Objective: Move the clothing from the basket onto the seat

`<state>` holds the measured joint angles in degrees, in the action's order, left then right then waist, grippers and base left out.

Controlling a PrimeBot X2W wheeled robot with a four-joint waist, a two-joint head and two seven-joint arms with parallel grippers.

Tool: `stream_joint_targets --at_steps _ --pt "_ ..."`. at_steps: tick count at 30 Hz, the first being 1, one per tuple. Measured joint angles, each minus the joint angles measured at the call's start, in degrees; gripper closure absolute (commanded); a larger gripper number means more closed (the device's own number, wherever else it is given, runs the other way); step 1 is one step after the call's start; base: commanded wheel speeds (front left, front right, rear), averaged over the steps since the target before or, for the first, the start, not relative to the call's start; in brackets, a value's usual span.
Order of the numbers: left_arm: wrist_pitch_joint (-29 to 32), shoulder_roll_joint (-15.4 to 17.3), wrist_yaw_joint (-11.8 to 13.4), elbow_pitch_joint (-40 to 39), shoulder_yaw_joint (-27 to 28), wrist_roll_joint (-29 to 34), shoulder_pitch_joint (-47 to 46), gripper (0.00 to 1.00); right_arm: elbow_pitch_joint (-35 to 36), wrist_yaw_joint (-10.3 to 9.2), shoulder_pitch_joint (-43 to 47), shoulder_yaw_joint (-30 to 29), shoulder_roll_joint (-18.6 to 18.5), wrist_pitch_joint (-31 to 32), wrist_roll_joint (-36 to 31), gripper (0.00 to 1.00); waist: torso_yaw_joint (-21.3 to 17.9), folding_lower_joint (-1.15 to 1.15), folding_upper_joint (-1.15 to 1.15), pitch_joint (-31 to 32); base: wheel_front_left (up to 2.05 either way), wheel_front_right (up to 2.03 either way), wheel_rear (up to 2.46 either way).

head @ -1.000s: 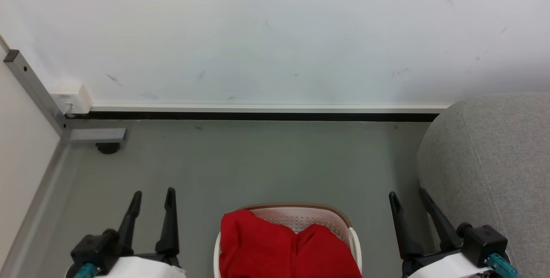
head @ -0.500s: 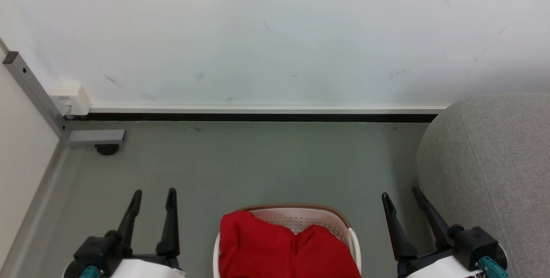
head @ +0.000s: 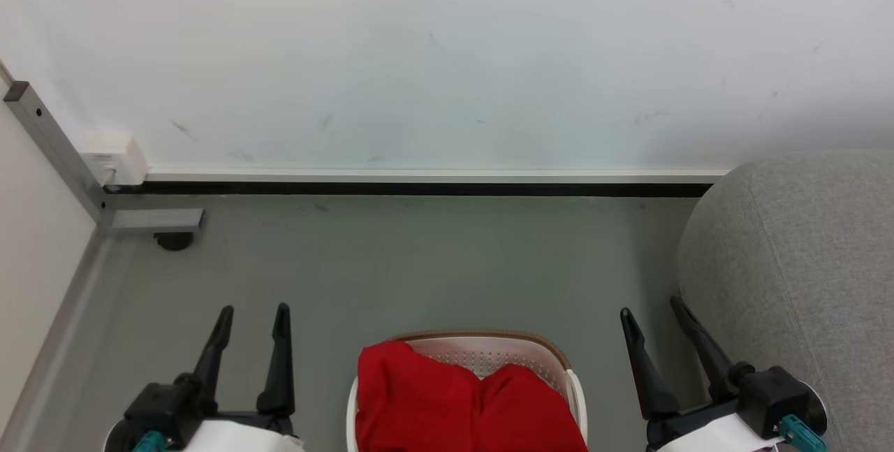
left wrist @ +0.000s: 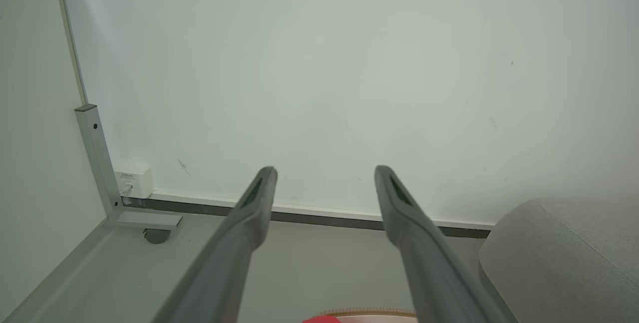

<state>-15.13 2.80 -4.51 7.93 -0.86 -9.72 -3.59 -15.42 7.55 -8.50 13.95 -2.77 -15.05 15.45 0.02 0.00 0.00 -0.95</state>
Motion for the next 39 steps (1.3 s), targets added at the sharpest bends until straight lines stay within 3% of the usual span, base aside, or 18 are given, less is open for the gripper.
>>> stream_joint_targets --at_steps 21,39 --pt "0.0 0.0 -0.05 0.08 0.02 -0.35 -0.57 0.0 0.65 0.0 -0.09 -0.22 0.0 0.0 1.22 0.0 -0.44 0.0 0.0 -0.49 0.0 0.0 0.0" --pt "-0.01 -0.01 -1.55 3.19 -2.23 1.9 -5.65 0.0 3.37 0.0 -3.58 -1.94 -0.02 -0.01 2.79 0.0 -5.86 0.0 0.0 -8.04 0.0 0.0 0.0"
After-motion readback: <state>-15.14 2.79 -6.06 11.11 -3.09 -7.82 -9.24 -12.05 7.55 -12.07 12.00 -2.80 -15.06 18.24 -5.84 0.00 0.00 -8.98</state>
